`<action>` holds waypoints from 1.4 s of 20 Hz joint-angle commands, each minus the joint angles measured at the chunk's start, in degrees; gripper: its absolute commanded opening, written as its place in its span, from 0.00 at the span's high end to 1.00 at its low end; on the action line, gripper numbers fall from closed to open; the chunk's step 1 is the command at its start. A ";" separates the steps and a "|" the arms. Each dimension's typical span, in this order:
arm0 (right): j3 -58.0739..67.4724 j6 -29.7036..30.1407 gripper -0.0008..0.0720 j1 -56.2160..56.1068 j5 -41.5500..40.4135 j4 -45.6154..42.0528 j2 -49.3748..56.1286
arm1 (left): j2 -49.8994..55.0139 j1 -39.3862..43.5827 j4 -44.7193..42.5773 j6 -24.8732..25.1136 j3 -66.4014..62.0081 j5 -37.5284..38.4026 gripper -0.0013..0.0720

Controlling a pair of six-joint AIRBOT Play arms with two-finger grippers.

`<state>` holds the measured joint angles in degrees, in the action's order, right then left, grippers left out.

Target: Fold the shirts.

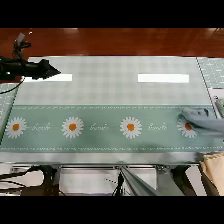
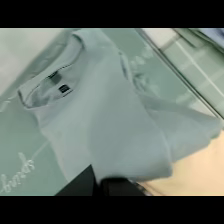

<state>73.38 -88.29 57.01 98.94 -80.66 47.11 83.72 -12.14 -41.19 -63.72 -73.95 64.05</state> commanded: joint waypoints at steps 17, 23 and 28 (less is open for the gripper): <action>0.70 2.40 0.45 8.28 6.03 -46.82 -6.51 | 5.77 -1.11 0.00 7.78 0.04 -11.58 0.95; 0.70 -0.46 0.44 8.22 -1.38 -44.63 -7.28 | 5.55 -1.81 0.90 7.74 -1.36 -8.68 0.94; 0.70 12.37 0.44 7.21 -17.92 -6.84 -6.16 | 5.53 -1.16 4.74 7.80 -8.79 1.81 0.80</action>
<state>74.04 -82.85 64.99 90.39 -109.78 40.25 89.30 -13.72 -38.37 -55.92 -78.85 59.59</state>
